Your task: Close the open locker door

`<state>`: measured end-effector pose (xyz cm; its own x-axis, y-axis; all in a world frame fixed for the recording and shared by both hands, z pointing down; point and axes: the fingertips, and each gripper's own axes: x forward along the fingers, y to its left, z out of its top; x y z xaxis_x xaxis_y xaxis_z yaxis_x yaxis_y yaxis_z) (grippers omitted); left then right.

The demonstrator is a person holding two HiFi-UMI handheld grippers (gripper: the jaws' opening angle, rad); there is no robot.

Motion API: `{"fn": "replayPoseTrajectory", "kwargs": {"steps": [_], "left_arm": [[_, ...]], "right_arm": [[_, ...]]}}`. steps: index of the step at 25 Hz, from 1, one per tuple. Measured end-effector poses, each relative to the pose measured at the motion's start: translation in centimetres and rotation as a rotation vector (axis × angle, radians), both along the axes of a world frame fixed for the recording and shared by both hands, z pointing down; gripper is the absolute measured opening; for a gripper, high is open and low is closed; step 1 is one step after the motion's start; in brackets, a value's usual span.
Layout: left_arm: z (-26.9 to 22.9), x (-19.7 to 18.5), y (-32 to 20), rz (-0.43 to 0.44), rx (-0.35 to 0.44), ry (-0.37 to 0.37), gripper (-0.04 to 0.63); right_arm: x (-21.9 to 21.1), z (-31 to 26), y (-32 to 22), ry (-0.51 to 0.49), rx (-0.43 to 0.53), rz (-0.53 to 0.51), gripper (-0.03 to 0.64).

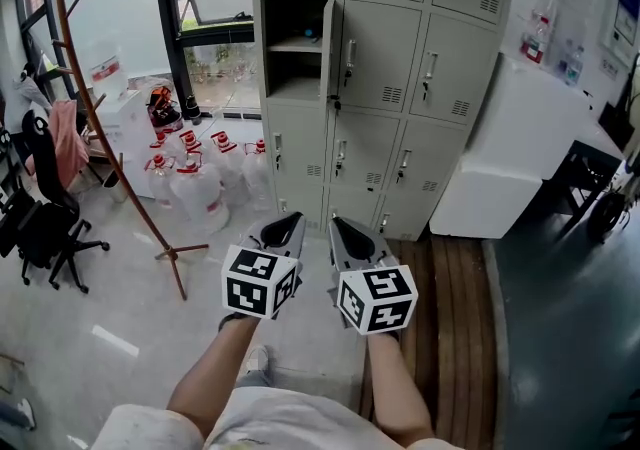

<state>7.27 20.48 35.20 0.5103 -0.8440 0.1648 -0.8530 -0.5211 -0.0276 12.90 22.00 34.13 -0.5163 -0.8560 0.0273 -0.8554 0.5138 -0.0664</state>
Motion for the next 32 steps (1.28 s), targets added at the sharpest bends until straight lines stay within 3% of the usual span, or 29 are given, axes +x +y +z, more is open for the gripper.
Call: {"fn": "replayPoseTrajectory", "kwargs": {"steps": [14,19,32], "left_arm": [[0.9,0.1,-7.7,0.037,-0.021,0.047,0.006],[0.6,-1.2,-12.5,0.057,-0.019,0.059,0.006],[-0.1,-4.0,-25.1,0.171,-0.027,0.069,0.006]], "right_arm": [[-0.8,0.8,-6.4,0.054,-0.018,-0.039,0.005],[-2.8,0.6,-10.9,0.112,0.034,-0.069,0.005],[-4.1,-1.9,-24.0,0.083,0.029,0.082,0.006]]}}
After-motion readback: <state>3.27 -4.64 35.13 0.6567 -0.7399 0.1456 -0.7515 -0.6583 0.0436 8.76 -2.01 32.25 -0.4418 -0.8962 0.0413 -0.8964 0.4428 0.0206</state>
